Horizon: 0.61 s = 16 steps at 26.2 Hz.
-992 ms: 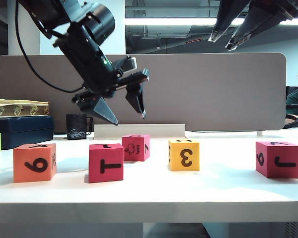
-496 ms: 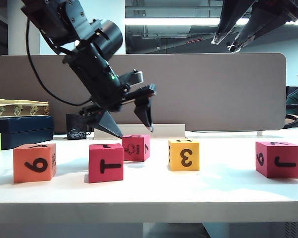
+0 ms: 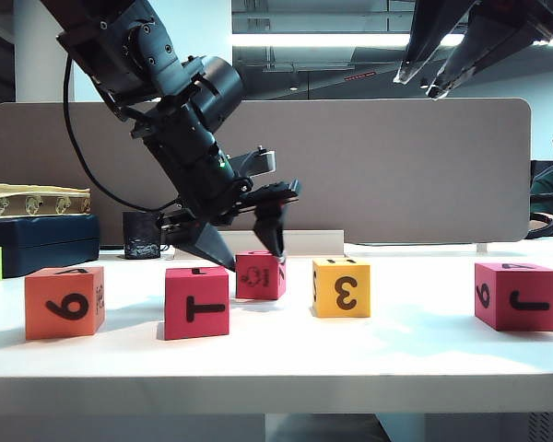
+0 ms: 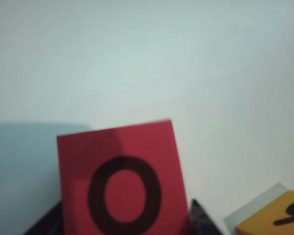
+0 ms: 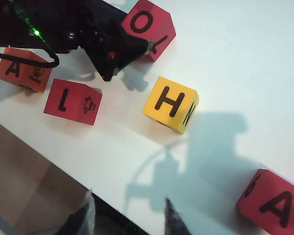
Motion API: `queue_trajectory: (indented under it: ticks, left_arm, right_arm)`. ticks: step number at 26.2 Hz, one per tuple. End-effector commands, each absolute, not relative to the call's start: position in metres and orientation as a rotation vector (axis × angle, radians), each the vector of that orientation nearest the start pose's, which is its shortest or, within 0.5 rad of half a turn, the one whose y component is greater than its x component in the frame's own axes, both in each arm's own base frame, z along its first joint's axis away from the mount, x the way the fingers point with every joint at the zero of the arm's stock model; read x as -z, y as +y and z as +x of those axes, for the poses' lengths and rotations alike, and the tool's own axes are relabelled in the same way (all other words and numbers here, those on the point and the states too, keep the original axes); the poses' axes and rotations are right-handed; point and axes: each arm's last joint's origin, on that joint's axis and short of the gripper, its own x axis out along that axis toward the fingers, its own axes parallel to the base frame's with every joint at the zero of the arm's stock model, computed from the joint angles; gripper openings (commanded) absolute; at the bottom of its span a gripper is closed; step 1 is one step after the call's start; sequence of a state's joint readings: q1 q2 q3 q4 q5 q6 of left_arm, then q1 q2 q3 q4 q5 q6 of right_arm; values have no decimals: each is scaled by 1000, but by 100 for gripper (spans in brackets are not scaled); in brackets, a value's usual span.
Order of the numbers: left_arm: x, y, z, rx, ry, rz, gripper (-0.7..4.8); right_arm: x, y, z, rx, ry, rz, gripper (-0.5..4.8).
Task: Select the appropriate blocks from the scattered letter blocks on the table and arrange them in a row to spell out "ALOHA".
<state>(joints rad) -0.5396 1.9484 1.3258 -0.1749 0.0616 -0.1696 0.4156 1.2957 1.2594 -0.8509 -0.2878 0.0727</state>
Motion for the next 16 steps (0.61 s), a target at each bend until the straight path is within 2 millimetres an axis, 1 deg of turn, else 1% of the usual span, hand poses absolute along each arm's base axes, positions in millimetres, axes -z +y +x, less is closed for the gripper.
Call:
queue_trajectory:
  ticks: [1,2,7,12,16]
  left_arm:
    - [-189,-219,359,502,807,38,283]
    - [-189,-219,359,502,808,38,276]
    - [-189,-222,356,514,812,42,275]
    - [-189,-230,347,541,850,60,275]
    - [-193,-233,339,551,881,76,276]
  right_arm:
    - [-338,111,230,-629,906,7,181]
    - [-338,111,230,-629,906,7,181]
    - [-338,111,230,-630,905,7,181]
    - [-338,111,230,-630,905,7,181]
    - [-338,111,230,-630,906,7,181]
